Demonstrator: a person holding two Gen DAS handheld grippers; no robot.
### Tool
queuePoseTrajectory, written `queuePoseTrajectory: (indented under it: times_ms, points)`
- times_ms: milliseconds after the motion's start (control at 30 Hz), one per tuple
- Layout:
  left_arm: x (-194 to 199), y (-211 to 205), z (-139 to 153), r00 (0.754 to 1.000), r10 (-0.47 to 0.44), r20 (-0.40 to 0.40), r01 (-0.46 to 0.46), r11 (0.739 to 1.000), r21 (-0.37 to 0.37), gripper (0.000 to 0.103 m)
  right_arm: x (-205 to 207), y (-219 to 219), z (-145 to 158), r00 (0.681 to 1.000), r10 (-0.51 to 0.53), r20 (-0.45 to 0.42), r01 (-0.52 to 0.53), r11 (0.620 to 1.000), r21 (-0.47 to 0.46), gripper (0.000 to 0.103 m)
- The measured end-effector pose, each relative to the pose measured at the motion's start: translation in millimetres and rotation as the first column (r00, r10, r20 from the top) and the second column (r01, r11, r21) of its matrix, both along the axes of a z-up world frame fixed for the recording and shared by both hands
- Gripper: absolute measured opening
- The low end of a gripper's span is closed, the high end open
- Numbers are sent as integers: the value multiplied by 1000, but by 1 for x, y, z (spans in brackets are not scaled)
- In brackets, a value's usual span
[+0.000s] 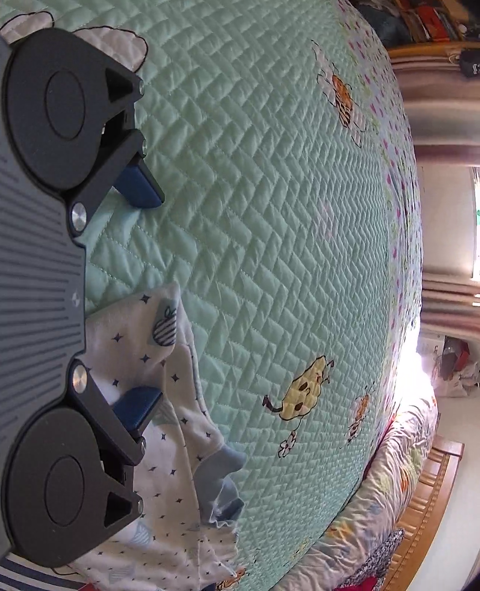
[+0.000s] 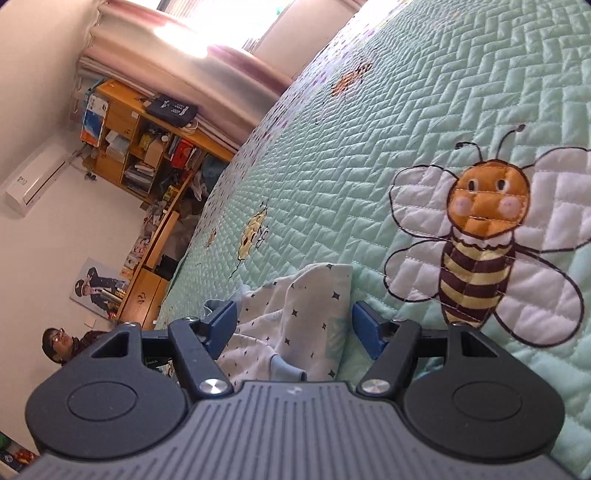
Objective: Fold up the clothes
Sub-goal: 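Close both grippers on the romper hem edge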
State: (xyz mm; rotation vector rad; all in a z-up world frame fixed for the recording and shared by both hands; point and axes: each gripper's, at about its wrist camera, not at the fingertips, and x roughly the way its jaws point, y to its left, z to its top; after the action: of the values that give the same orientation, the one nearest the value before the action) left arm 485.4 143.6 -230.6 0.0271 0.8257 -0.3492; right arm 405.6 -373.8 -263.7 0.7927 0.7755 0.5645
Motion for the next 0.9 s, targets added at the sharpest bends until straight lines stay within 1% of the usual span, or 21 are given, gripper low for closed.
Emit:
queuePoseTrajectory:
  times_ms: [33, 100, 133, 167, 200, 233, 267, 333, 400, 533, 567, 633, 700, 767, 800, 900]
  points:
    - [2, -2, 0, 1000, -9, -4, 9, 1000, -2, 102, 3, 5, 2, 1000, 14, 2, -14, 999, -29, 66]
    - [4, -7, 1, 999, -36, -3, 36, 999, 14, 100, 10, 15, 4, 1000, 27, -1, -27, 996, -83, 47]
    - [4, -9, 2, 999, -51, 2, 51, 998, 22, 94, 11, 18, 3, 1000, 31, -3, -32, 994, -100, 42]
    - [4, -9, 3, 998, -58, 9, 58, 998, 20, 89, 11, 20, 2, 999, 35, -4, -35, 994, -108, 29]
    - [4, -7, 4, 998, -57, 18, 57, 998, 6, 79, 11, 22, 0, 999, 39, -5, -39, 992, -116, 17]
    - [3, -4, 5, 998, -51, 26, 52, 999, -11, 69, 10, 24, -2, 999, 40, -3, -40, 991, -124, 13]
    - [1, -1, 5, 999, -40, 34, 41, 999, -29, 66, 9, 24, -3, 999, 38, 4, -37, 991, -127, 12]
    - [0, 5, 3, 999, -13, 46, 16, 998, -63, 52, 6, 22, -4, 999, 33, 17, -30, 992, -124, 12]
    - [1, 7, 3, 999, -5, 46, 9, 997, -79, 49, 5, 22, -3, 999, 30, 29, -26, 991, -132, 11]
    - [-4, 2, 5, 998, -21, 52, 25, 998, -66, 35, 2, 25, 1, 999, 25, 47, -18, 987, -158, 10]
    - [-5, 1, 5, 998, -28, 54, 32, 998, -60, 34, 1, 23, 1, 999, 22, 44, -15, 987, -158, 11]
    - [-4, 2, 5, 998, -35, 48, 38, 997, -64, 33, 4, 19, 1, 1000, 7, 24, -4, 991, -130, 17]
    - [-3, 3, 4, 998, -34, 46, 37, 997, -68, 32, 10, 11, -1, 1000, 9, 8, -8, 997, -77, 34]
    - [-3, 3, 3, 998, -31, 49, 34, 997, -67, 32, 17, 4, -4, 1000, 13, -5, -13, 1000, -24, 41]
    - [-4, 2, 3, 998, -29, 55, 33, 998, -61, 32, 22, 1, -5, 1000, 11, -12, -11, 1000, -11, 41]
    - [-6, 2, 1, 997, -25, 72, 29, 998, -52, 34, 37, 3, -5, 999, 33, -14, -33, 999, -18, 43]
